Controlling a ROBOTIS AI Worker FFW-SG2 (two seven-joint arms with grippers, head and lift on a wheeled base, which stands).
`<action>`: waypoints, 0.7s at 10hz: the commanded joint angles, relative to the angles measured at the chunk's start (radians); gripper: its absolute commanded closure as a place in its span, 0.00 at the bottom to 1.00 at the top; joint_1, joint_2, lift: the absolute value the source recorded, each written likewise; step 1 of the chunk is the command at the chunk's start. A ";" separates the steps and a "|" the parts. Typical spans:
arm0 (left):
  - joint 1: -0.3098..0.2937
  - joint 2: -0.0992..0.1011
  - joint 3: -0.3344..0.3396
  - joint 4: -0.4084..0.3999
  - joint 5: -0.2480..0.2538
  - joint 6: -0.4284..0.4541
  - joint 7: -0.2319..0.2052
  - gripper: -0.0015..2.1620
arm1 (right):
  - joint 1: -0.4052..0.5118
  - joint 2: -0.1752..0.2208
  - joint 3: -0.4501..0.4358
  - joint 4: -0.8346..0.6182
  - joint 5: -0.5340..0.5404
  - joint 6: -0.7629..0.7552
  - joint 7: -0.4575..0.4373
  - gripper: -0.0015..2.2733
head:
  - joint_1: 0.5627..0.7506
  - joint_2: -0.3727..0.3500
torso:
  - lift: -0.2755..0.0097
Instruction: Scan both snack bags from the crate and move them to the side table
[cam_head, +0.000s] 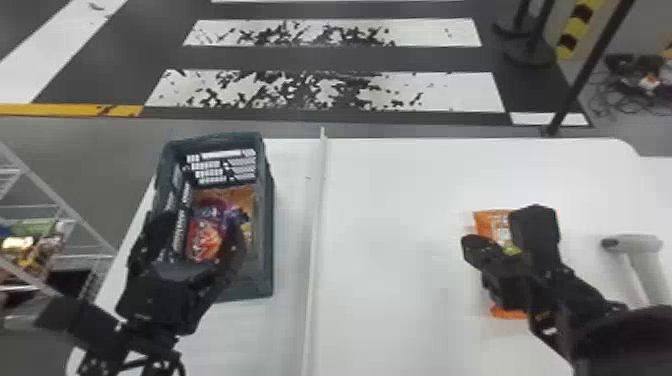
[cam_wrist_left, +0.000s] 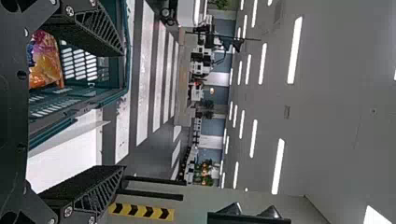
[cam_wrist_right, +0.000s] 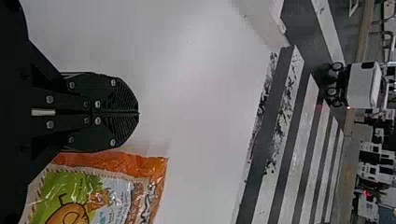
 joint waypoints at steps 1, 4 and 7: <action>0.002 0.000 0.001 -0.002 0.000 -0.001 0.000 0.07 | 0.024 0.001 -0.038 -0.108 -0.016 0.042 -0.016 0.22 | 0.70 0.63 | 0.70; 0.002 0.002 0.002 0.000 0.003 -0.001 0.000 0.07 | 0.024 0.003 -0.219 -0.151 -0.055 0.131 -0.025 0.00 | 0.70 0.52 | 0.70; -0.003 0.003 0.002 0.009 0.005 -0.001 0.000 0.07 | 0.035 0.000 -0.411 -0.125 -0.085 0.183 -0.002 0.01 | 0.70 0.33 | 0.70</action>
